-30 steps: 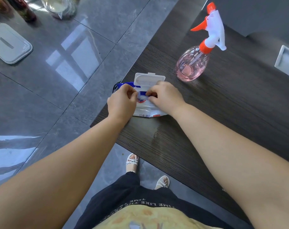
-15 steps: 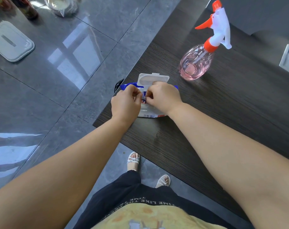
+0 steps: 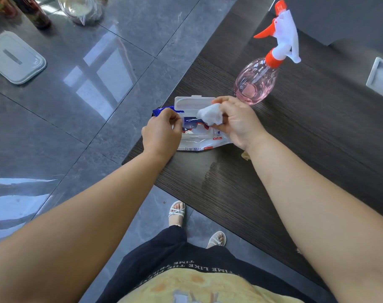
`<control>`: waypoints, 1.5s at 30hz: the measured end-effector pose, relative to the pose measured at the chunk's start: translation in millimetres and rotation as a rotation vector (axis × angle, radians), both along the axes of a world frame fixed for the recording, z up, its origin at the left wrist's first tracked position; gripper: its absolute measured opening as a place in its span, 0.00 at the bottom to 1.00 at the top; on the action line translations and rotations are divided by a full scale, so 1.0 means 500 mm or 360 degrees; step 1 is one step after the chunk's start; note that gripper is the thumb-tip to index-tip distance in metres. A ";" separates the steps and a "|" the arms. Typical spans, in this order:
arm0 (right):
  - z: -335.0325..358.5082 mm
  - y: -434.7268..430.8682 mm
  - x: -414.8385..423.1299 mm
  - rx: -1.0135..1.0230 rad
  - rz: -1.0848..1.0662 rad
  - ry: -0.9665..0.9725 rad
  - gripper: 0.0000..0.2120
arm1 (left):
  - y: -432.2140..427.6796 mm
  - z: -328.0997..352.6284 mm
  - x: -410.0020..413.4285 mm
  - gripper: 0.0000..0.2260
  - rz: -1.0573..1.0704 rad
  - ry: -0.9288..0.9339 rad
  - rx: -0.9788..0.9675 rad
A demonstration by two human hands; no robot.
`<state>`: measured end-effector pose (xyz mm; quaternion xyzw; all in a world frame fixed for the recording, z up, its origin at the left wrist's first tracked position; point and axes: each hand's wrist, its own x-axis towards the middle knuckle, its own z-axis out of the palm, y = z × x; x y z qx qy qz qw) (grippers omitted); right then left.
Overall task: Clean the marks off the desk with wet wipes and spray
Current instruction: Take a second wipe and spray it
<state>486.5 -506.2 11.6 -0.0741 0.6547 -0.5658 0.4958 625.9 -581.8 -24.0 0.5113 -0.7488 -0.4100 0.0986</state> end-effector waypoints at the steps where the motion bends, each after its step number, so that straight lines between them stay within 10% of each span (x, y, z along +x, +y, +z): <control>1: 0.002 0.011 -0.006 -0.0027 -0.0124 -0.0100 0.12 | 0.000 0.001 0.000 0.03 -0.0003 0.0003 0.0001; 5: -0.010 0.067 -0.026 0.0320 -0.0150 0.0039 0.15 | 0.001 0.001 -0.001 0.02 -0.0019 0.0033 0.0007; 10: -0.026 0.074 0.003 0.0581 0.0933 0.1199 0.06 | 0.014 0.008 0.001 0.02 -0.0075 0.0136 -0.0082; 13: -0.026 0.064 0.020 0.0629 0.1192 0.1529 0.20 | 0.019 0.008 0.005 0.02 -0.0085 0.0185 -0.0131; 27: -0.009 0.048 -0.002 0.0519 0.0887 0.1333 0.35 | 0.036 -0.019 0.011 0.18 -0.1028 -0.0672 -0.0467; 37: -0.033 0.079 0.028 0.0797 0.1363 0.1771 0.23 | 0.034 -0.007 0.052 0.09 -0.0064 0.0030 -0.0391; 45: -0.024 0.075 0.031 0.0816 0.1195 0.1344 0.19 | 0.052 -0.037 0.029 0.25 -0.1150 -0.0863 -0.0567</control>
